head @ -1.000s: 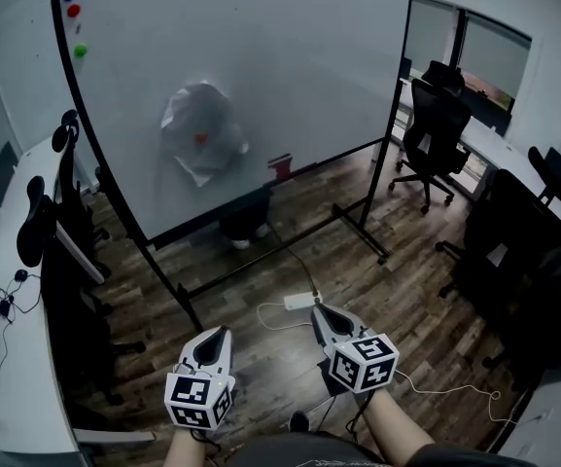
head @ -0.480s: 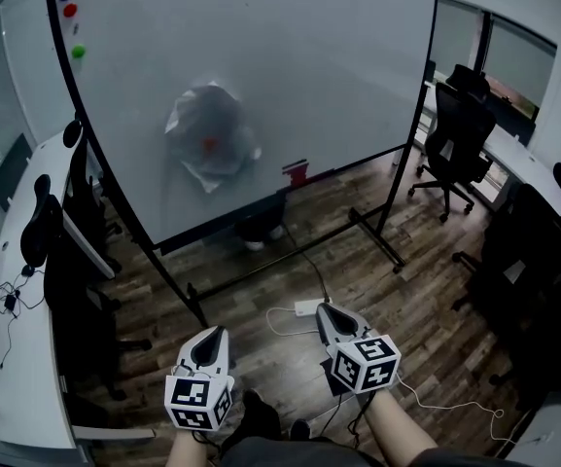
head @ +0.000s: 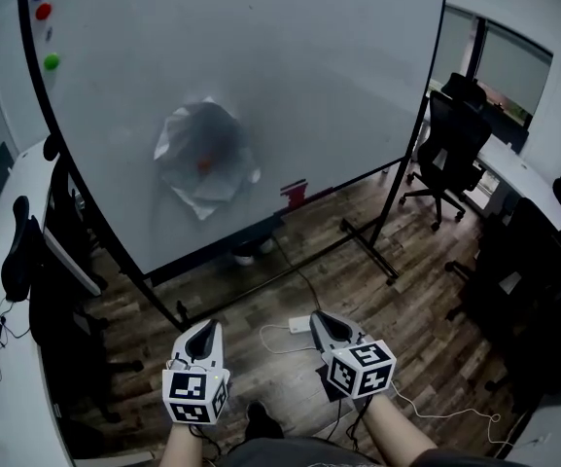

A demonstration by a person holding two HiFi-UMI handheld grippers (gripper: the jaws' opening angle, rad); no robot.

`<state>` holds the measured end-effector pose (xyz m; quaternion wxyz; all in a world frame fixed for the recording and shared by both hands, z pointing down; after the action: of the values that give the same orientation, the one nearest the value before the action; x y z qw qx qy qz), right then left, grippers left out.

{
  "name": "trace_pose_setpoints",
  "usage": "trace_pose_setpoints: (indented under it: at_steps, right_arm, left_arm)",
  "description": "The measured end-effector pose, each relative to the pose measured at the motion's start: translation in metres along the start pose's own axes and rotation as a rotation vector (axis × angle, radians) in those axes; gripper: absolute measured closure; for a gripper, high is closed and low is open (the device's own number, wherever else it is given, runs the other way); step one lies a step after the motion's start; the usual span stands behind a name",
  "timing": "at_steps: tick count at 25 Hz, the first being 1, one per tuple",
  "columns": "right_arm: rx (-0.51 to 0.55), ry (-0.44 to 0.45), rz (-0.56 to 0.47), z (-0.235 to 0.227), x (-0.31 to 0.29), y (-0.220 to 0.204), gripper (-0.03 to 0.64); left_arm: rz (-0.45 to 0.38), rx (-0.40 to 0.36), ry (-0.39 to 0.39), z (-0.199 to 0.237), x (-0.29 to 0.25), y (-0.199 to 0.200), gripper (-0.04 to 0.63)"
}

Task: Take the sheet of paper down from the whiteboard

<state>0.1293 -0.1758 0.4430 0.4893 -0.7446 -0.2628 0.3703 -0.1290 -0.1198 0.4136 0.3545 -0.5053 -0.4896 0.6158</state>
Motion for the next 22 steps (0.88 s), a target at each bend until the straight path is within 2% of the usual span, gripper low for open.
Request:
trace_pose_setpoints:
  at_steps: [7,13,22]
  right_arm:
    - [0.008,-0.008,-0.031,0.002,-0.069,0.034,0.594]
    - [-0.004,-0.033,-0.033,0.011,-0.112,0.045,0.594]
    - [-0.003,-0.031,-0.014,0.003,-0.142,0.049,0.594]
  left_arm:
    - [-0.032,-0.005,-0.009,0.055,-0.05,0.021,0.58]
    - [-0.041,-0.001,-0.058,0.091,-0.08,0.027,0.58]
    - [-0.052,-0.002,-0.07,0.107,-0.107,0.033,0.58]
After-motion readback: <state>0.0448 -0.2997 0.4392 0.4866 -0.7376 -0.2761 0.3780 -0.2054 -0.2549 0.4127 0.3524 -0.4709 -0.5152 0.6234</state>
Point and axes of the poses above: the fingertips, and each gripper's own axes: x backward along the fingers, z to its left, y out of its top, the point moved 9 cm from there along x, backward along the fingers, and after that the axes turned 1 degree about x, right-handed, at the moved point
